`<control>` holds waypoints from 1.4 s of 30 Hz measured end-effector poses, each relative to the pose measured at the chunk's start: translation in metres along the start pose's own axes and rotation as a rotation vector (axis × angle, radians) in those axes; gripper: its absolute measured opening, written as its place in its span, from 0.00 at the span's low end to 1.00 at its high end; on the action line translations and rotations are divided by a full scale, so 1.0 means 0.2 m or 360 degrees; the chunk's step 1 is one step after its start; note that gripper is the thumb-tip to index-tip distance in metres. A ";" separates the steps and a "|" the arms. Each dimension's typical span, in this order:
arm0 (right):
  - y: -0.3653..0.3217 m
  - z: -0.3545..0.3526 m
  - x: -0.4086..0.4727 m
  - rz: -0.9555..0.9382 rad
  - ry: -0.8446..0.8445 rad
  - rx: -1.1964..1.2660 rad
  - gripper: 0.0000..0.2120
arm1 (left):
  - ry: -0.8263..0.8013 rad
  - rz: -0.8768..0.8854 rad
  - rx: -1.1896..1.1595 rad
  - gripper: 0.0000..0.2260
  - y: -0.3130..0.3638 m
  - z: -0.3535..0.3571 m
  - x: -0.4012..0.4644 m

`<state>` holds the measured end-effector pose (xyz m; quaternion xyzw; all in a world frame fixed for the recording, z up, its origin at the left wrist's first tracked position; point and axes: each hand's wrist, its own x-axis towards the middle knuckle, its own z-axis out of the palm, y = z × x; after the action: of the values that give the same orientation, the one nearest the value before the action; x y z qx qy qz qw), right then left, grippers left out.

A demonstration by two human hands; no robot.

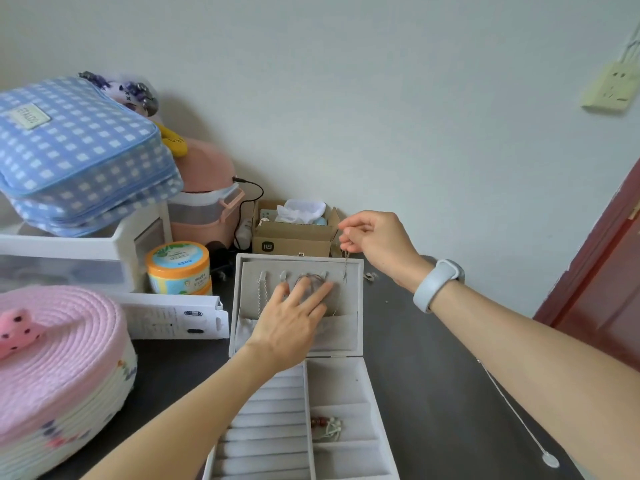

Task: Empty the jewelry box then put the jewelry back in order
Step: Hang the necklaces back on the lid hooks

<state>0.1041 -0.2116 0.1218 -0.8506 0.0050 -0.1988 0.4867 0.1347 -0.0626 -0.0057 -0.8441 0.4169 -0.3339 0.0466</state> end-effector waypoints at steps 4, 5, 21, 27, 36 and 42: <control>0.02 0.03 0.00 0.0034 -0.0056 0.0008 0.08 | 0.0097 -0.0011 0.0052 0.11 0.02 0.01 0.00; 0.02 0.04 0.00 0.0036 -0.0075 0.0008 0.08 | 0.0106 -0.0017 0.0054 0.12 0.03 0.02 -0.01; 0.11 -0.04 -0.03 -0.0173 -0.0318 -0.0636 0.15 | 0.0032 -0.0012 0.0091 0.12 -0.01 0.00 0.07; 0.13 -0.04 -0.02 -0.0500 -0.0488 -0.1052 0.17 | 0.0173 -0.0036 -0.0043 0.03 -0.04 0.00 0.05; 0.22 0.00 -0.01 -0.0786 -0.0628 -0.1724 0.15 | -0.0138 -0.0735 -0.0394 0.23 -0.11 -0.07 0.17; 0.25 -0.05 0.01 -0.0876 -0.0610 -0.1783 0.14 | -0.0079 -0.0755 -0.0316 0.31 -0.10 -0.04 0.19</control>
<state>0.1114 -0.2465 0.0846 -0.9661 -0.1971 -0.1283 -0.1067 0.1587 -0.0751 0.0278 -0.9266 0.2368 -0.2721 -0.1061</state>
